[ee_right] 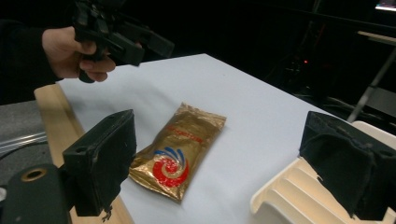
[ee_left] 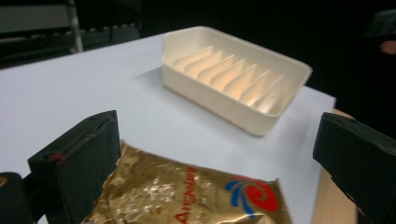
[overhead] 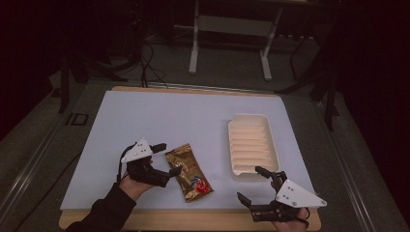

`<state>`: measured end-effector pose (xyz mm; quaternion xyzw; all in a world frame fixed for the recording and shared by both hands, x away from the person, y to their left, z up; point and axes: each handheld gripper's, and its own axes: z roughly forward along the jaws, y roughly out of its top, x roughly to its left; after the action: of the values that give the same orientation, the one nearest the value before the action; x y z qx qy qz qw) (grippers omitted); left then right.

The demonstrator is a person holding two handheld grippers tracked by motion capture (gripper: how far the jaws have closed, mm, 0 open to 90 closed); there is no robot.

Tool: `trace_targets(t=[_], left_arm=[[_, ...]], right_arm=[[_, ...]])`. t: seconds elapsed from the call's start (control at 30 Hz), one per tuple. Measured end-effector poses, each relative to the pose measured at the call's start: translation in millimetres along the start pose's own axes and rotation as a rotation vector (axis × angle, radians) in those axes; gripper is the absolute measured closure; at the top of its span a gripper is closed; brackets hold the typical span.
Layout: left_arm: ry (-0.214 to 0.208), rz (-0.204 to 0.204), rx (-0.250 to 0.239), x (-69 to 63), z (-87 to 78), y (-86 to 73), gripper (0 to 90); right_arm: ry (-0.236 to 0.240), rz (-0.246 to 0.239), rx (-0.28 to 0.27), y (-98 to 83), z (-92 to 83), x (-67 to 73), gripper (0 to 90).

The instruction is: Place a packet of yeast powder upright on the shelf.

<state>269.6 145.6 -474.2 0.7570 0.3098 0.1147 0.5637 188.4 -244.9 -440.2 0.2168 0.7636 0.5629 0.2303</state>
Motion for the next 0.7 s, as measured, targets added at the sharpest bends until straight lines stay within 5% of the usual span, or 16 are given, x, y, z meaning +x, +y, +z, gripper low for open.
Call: trace_targets(t=[0.4,0.7], left_arm=[[0.092,-0.064,0.102,33.9,32.7,-17.8,7.5],[0.138,-0.118,0.170,46.0,48.1,-28.2,19.1]], right_arm=[[-0.005,0.019,-0.002,-1.4,-1.9,-3.2,10.8],[0.007,0.023,0.009,-2.6,-0.4,-3.1,10.9]])
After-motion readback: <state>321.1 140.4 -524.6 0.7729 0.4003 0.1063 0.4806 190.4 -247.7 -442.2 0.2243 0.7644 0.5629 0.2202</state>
